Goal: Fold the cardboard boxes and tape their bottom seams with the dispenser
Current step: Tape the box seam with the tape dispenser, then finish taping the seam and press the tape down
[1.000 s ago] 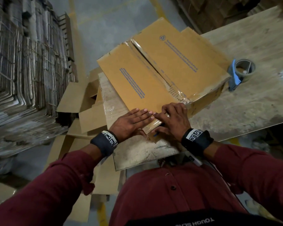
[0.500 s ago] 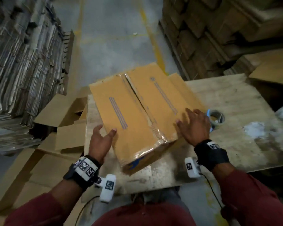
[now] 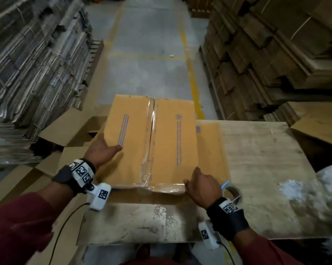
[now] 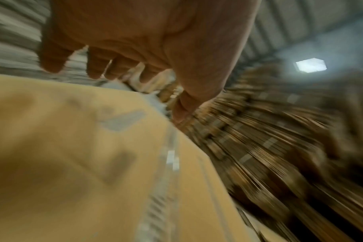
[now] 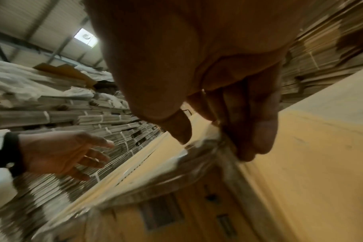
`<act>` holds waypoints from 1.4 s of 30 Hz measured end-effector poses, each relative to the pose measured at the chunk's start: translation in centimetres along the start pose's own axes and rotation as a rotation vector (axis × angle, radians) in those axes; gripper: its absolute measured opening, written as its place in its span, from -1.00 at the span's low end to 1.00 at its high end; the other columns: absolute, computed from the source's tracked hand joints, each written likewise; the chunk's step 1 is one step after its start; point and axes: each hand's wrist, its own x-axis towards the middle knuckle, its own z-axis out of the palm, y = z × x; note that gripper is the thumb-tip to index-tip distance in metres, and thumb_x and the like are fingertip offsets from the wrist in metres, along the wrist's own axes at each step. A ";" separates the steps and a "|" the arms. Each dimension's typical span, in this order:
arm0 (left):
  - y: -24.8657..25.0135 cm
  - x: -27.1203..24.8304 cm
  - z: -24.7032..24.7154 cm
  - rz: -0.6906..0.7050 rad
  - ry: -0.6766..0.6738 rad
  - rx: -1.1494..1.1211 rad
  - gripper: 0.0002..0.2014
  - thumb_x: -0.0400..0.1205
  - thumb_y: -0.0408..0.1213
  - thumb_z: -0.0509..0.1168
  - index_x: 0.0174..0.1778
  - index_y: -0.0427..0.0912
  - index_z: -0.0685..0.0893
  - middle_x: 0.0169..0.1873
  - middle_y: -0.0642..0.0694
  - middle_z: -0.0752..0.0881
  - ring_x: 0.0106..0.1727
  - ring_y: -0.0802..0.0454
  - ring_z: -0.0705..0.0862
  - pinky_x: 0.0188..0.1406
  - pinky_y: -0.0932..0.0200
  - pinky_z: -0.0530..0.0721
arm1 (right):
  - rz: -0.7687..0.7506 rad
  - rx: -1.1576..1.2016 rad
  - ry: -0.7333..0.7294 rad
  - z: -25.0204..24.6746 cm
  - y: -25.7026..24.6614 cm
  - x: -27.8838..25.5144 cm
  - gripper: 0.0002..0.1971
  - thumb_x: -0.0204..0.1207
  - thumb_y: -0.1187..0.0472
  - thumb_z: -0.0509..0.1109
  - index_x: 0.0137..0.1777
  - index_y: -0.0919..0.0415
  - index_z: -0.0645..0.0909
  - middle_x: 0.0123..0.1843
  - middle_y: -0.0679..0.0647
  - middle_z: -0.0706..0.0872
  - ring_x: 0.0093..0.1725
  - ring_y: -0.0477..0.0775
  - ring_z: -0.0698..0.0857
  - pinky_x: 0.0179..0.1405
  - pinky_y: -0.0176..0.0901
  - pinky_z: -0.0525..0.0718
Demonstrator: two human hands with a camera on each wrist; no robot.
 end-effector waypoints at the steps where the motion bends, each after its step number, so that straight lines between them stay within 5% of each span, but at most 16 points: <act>1: 1.6 -0.7 0.5 0.078 0.053 0.112 -0.09 0.40 0.24 0.54 0.63 -0.11 0.48 0.50 -0.16 0.66 0.49 -0.22 0.63 0.50 -0.20 0.58 | -0.053 0.055 -0.015 0.0 0.2 -0.3 -0.46 0.67 -0.15 0.23 0.48 0.22 0.42 0.06 0.28 0.82 0.10 0.38 0.77 -0.08 0.07 0.63; 3: 4.6 -2.6 3.0 0.220 0.102 0.223 -0.16 0.53 0.11 0.55 0.68 -0.17 0.44 0.59 -0.25 0.54 0.56 -0.27 0.55 0.56 -0.16 0.51 | -0.086 0.287 -0.032 -0.3 2.0 0.0 -0.58 0.60 0.02 0.28 0.44 0.05 0.57 0.08 0.15 0.85 0.11 0.26 0.80 0.04 0.04 0.72; 5: 7.3 -4.4 7.4 0.343 0.039 0.287 -0.18 0.53 0.20 0.50 0.66 -0.08 0.46 0.59 -0.24 0.52 0.58 -0.26 0.51 0.56 -0.16 0.52 | -0.035 0.396 -0.043 -0.8 5.7 1.1 -0.45 0.48 0.22 0.34 0.50 -0.10 0.60 0.27 0.01 0.81 0.20 0.10 0.79 0.22 0.02 0.74; 7: 9.8 -5.8 12.7 0.386 -0.045 0.407 -0.11 0.51 0.34 0.39 0.72 0.00 0.36 0.69 -0.26 0.38 0.70 -0.24 0.37 0.60 -0.19 0.46 | 0.006 0.201 -0.097 -0.8 9.7 2.5 -0.32 0.39 0.28 0.41 0.54 -0.18 0.57 0.46 -0.05 0.69 0.37 0.12 0.69 0.28 0.04 0.71; 10: 13.3 -7.0 19.9 0.378 -0.130 0.616 -0.01 0.58 0.42 0.28 0.80 -0.06 0.09 0.79 -0.33 0.07 0.81 -0.29 0.04 0.70 -0.36 0.22 | -0.125 -0.199 -0.266 0.3 13.4 4.3 -0.30 0.40 0.14 0.48 0.57 -0.29 0.51 0.59 -0.10 0.55 0.53 0.19 0.50 0.35 0.05 0.62; 16: 13.9 -6.6 25.7 0.206 -0.088 0.702 0.05 0.63 0.05 0.36 0.83 -0.16 -0.23 0.81 -0.27 -0.26 0.82 -0.24 -0.27 0.74 -0.44 -0.10 | -0.087 -0.296 -0.296 0.8 17.0 6.1 -0.61 0.47 -0.11 0.46 0.32 -0.23 0.71 0.18 0.00 0.79 0.25 0.19 0.70 0.21 0.01 0.57; 20: 13.5 -6.6 26.2 0.218 -0.068 0.706 0.06 0.60 -0.02 0.35 0.83 -0.14 -0.26 0.81 -0.26 -0.28 0.82 -0.23 -0.29 0.75 -0.43 -0.14 | 0.198 -0.092 -0.184 0.1 23.2 6.1 -0.76 0.58 -0.04 0.40 0.18 -0.03 0.73 0.10 0.14 0.81 0.07 0.29 0.77 0.00 -0.01 0.73; 23: 13.2 -6.6 26.0 0.238 -0.068 0.729 0.04 0.61 -0.03 0.32 0.83 -0.12 -0.26 0.81 -0.25 -0.28 0.82 -0.24 -0.28 0.75 -0.41 -0.12 | 0.350 -0.016 -0.118 -0.3 27.3 6.7 -0.74 0.57 -0.08 0.41 0.10 0.05 0.73 -0.04 0.19 0.80 -0.07 0.30 0.78 -0.10 0.04 0.77; 26: 12.8 -6.0 25.0 0.255 -0.079 0.732 -0.01 0.64 -0.05 0.30 0.83 -0.09 -0.23 0.82 -0.22 -0.27 0.83 -0.22 -0.25 0.76 -0.38 -0.10 | 0.449 0.043 -0.133 -0.6 28.6 8.0 -0.66 0.52 -0.12 0.42 0.16 0.08 0.72 0.04 0.23 0.78 -0.01 0.33 0.77 0.00 0.10 0.77; 31: 9.3 -4.1 19.8 0.358 -0.125 0.781 -0.14 0.74 0.01 0.22 0.84 -0.04 -0.16 0.83 -0.15 -0.20 0.84 -0.18 -0.16 0.75 -0.36 -0.01 | 0.293 -0.042 -0.032 -2.7 22.9 10.1 -0.44 0.59 -0.05 0.41 0.58 0.02 0.47 0.44 0.25 0.55 0.40 0.42 0.53 0.28 0.26 0.60; 38: -0.1 -4.0 7.4 0.440 -0.247 0.756 -0.08 0.72 -0.26 0.33 0.82 0.14 -0.16 0.80 0.04 -0.23 0.83 -0.04 -0.20 0.80 -0.24 -0.02 | -0.175 0.311 0.074 -5.9 6.4 16.6 -0.33 0.58 -0.36 0.32 0.55 0.05 0.55 0.44 0.25 0.66 0.42 0.34 0.61 0.39 0.17 0.60; 42: -7.1 -6.1 3.1 0.601 -0.285 0.740 -0.16 0.79 -0.34 0.19 0.79 0.33 -0.18 0.80 0.17 -0.21 0.82 0.05 -0.25 0.81 -0.13 -0.11 | -0.236 0.549 0.014 -7.5 -3.2 18.5 -0.26 0.59 -0.37 0.37 0.65 0.02 0.44 0.50 0.18 0.65 0.45 0.22 0.63 0.40 0.02 0.60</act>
